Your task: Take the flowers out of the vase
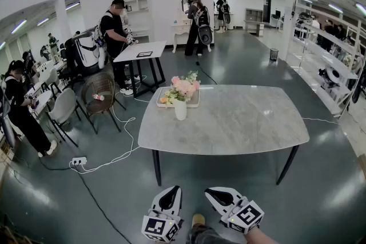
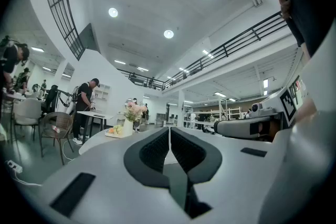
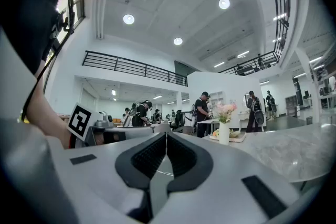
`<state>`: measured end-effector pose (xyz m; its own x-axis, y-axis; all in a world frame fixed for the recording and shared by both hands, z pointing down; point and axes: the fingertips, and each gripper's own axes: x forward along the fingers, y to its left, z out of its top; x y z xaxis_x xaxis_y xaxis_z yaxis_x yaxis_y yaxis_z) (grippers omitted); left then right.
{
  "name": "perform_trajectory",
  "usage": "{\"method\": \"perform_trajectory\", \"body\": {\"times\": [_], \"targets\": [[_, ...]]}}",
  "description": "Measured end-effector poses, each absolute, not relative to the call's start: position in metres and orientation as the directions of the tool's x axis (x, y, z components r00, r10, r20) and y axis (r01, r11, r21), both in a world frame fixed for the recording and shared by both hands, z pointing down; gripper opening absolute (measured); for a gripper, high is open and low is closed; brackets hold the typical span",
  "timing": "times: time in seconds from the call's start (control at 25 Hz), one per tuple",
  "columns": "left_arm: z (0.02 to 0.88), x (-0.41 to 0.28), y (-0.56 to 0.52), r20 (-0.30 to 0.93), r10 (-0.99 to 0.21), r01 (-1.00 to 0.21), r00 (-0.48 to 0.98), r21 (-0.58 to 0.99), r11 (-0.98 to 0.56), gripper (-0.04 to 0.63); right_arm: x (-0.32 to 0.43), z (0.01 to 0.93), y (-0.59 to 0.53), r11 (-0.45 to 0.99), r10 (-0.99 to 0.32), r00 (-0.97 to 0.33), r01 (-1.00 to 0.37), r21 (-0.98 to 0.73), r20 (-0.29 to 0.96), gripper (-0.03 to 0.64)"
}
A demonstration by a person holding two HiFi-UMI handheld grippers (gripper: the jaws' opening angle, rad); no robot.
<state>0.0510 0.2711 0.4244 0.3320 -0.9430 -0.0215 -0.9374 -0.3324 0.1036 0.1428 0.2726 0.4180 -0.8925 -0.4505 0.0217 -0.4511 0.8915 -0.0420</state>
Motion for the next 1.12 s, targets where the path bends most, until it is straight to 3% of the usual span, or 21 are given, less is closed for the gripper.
{"method": "perform_trajectory", "body": {"times": [1.12], "targets": [[0.449, -0.019, 0.038, 0.04, -0.934, -0.93, 0.356, 0.114, -0.35, 0.023, 0.051, 0.44, 0.041, 0.883, -0.461, -0.885, -0.465, -0.06, 0.07, 0.025]]}}
